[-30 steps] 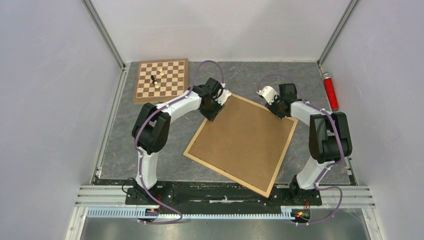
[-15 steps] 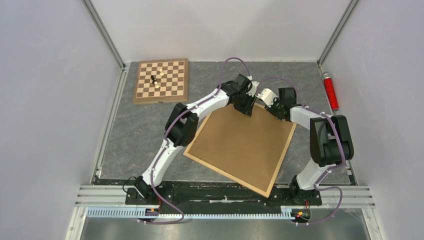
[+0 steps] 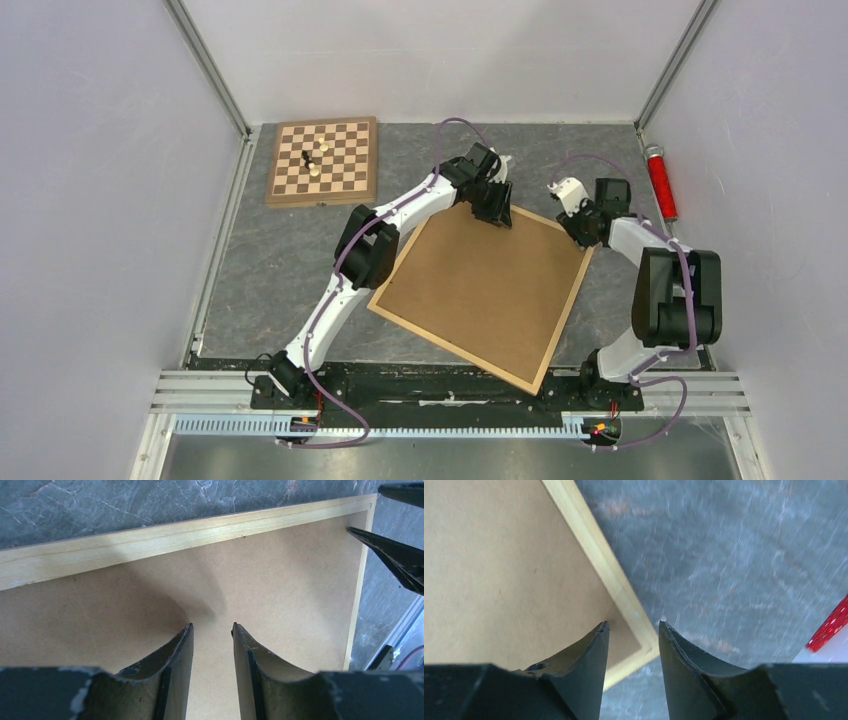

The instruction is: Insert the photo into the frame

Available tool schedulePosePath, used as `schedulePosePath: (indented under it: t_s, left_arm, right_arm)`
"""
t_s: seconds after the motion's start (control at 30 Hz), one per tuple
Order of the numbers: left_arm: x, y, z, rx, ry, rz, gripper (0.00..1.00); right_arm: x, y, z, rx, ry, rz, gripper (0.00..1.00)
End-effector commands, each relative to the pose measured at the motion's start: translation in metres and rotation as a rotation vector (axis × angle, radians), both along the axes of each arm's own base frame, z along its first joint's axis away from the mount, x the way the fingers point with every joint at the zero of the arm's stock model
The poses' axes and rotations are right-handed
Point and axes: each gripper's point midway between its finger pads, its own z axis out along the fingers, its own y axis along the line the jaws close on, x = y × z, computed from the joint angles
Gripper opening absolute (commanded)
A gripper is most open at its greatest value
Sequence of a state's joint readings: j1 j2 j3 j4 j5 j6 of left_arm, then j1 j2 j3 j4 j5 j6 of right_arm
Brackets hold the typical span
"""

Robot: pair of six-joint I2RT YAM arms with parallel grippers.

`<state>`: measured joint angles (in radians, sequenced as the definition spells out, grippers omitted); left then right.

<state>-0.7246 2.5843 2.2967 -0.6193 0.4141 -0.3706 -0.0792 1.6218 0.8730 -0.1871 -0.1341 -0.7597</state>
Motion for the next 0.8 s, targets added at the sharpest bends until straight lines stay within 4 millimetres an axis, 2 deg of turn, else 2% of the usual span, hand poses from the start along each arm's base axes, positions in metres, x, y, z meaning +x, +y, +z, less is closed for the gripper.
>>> schedulePosePath:
  t_s: [0.0, 0.13, 0.2, 0.3, 0.43, 0.6, 0.77]
  left_arm:
    - [-0.03, 0.011, -0.038, 0.082, 0.161, 0.01, 0.42]
    - [-0.029, 0.011, -0.037, 0.076, 0.17, 0.005, 0.42]
    - [-0.03, 0.011, -0.037, 0.074, 0.17, -0.002, 0.42]
    - [-0.031, 0.011, -0.037, 0.074, 0.172, -0.006, 0.41]
    - [-0.031, 0.011, -0.037, 0.073, 0.17, -0.01, 0.41]
    - [-0.033, 0.012, -0.037, 0.076, 0.174, -0.017, 0.4]
    - [-0.036, 0.013, -0.037, 0.077, 0.182, -0.025, 0.4]
  right_arm:
    - [-0.045, 0.004, 0.001, 0.082, 0.129, -0.058, 0.46]
    - [-0.036, 0.003, 0.03, 0.093, 0.05, -0.066, 0.46]
    - [-0.035, 0.005, 0.035, 0.102, 0.043, -0.066, 0.46]
    - [-0.038, 0.004, 0.029, 0.095, 0.055, -0.072, 0.46]
    - [-0.041, 0.002, 0.005, 0.08, 0.08, -0.069, 0.45]
    - [-0.067, -0.013, -0.052, -0.1, 0.209, -0.041, 0.41]
    - [-0.086, -0.02, -0.072, -0.182, 0.275, -0.008, 0.37]
